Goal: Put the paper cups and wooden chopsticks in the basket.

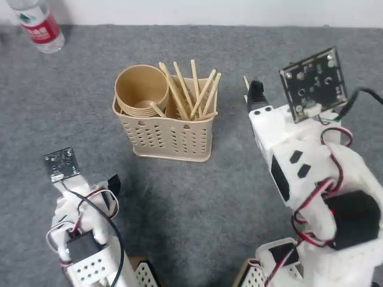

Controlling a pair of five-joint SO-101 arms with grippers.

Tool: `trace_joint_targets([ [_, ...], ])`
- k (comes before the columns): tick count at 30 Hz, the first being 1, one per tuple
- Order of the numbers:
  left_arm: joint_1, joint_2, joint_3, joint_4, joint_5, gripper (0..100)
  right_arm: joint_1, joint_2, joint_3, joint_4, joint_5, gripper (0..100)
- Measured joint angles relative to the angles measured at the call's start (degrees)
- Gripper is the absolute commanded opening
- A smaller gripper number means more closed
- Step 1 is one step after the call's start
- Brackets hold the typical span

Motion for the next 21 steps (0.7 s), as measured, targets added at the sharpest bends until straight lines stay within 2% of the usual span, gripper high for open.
trace_joint_targets([
  [21, 0.00, 0.00, 0.00, 0.00, 0.00, 30, 0.26, 0.09, 0.00, 0.79, 0.00, 20.4],
])
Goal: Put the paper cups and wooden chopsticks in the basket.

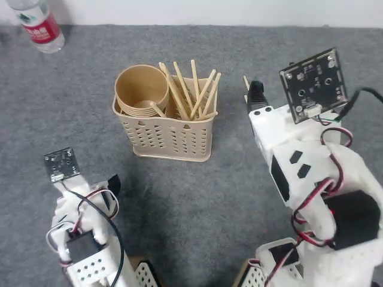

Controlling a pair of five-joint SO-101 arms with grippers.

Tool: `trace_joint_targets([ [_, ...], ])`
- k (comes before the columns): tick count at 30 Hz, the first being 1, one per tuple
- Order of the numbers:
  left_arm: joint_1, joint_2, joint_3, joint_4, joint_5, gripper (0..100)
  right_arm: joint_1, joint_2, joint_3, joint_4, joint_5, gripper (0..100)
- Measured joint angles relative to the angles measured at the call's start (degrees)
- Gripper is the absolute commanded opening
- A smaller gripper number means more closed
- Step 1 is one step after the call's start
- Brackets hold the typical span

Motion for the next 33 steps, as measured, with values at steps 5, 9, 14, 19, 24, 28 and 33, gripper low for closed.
trace_joint_targets([
  [5, 0.00, 0.00, 0.00, 0.00, 0.00, 30, -0.18, 0.00, 0.00, 1.49, 0.00, 20.4],
  [9, 0.00, 0.00, 0.00, 0.00, 0.00, 30, -0.18, 0.00, 0.00, 1.76, 0.00, 20.3],
  [14, 0.00, 0.00, 0.00, 0.00, 0.00, 30, -0.18, 0.00, 0.00, 1.76, 0.00, 20.3],
  [19, 0.00, 0.00, 0.00, 0.00, 0.00, 30, -0.26, 0.00, 0.00, 1.76, 0.00, 20.3],
  [24, 0.00, 0.00, 0.00, 0.00, 0.00, 30, -0.26, 0.00, 0.00, 1.76, 0.00, 20.3],
  [28, 0.00, 0.00, 0.00, 0.00, 0.00, 30, -0.26, 0.00, 0.00, 1.76, 0.00, 20.3],
  [33, 0.00, 0.00, 0.00, 0.00, 0.00, 30, -0.26, 0.00, 0.00, 1.76, 0.00, 20.2],
])
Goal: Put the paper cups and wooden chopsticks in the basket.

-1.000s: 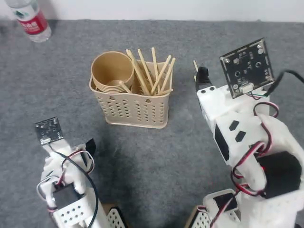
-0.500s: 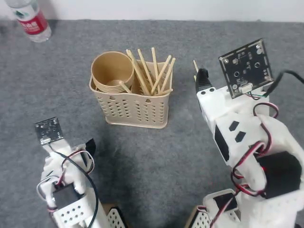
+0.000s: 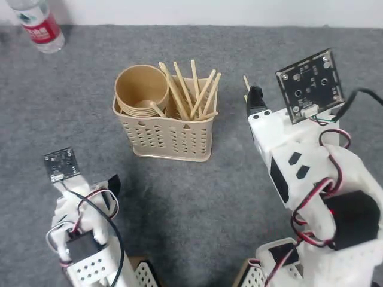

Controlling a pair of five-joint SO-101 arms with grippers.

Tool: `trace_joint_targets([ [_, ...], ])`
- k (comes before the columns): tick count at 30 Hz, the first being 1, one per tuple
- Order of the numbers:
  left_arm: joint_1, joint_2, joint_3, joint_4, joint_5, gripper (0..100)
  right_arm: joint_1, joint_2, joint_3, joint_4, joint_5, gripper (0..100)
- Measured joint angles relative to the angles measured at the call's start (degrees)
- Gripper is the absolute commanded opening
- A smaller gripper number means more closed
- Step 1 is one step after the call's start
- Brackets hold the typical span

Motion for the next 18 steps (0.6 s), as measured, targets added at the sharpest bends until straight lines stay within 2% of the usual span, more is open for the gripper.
trace_joint_targets([
  [18, 0.00, 0.00, 0.00, 0.00, 0.00, 30, 0.00, 0.00, 0.00, 0.53, 0.00, 20.2],
])
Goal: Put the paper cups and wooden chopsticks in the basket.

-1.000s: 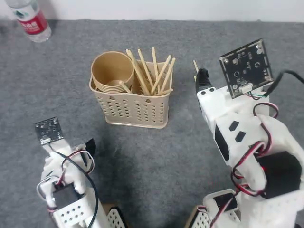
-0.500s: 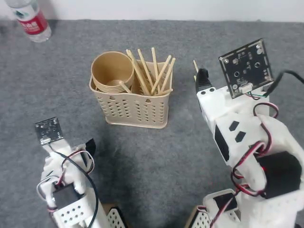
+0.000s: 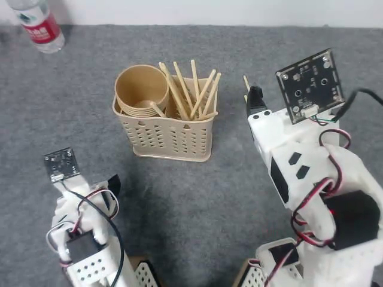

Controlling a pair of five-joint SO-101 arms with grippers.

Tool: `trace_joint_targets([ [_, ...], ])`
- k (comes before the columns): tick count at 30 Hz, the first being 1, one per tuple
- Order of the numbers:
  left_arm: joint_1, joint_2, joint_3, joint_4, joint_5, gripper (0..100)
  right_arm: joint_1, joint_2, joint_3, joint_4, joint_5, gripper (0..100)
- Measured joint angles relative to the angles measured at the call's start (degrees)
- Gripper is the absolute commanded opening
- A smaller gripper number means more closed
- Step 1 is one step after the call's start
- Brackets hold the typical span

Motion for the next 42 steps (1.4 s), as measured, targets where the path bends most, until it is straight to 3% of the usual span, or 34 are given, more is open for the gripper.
trace_joint_targets([
  [29, 0.00, 0.00, 0.00, 0.00, 0.00, 30, 0.00, 0.00, 0.00, 0.70, 0.00, 20.2],
  [42, 0.00, 0.00, 0.00, 0.00, 0.00, 30, 0.00, 1.23, -8.97, 11.60, 0.00, 20.2],
])
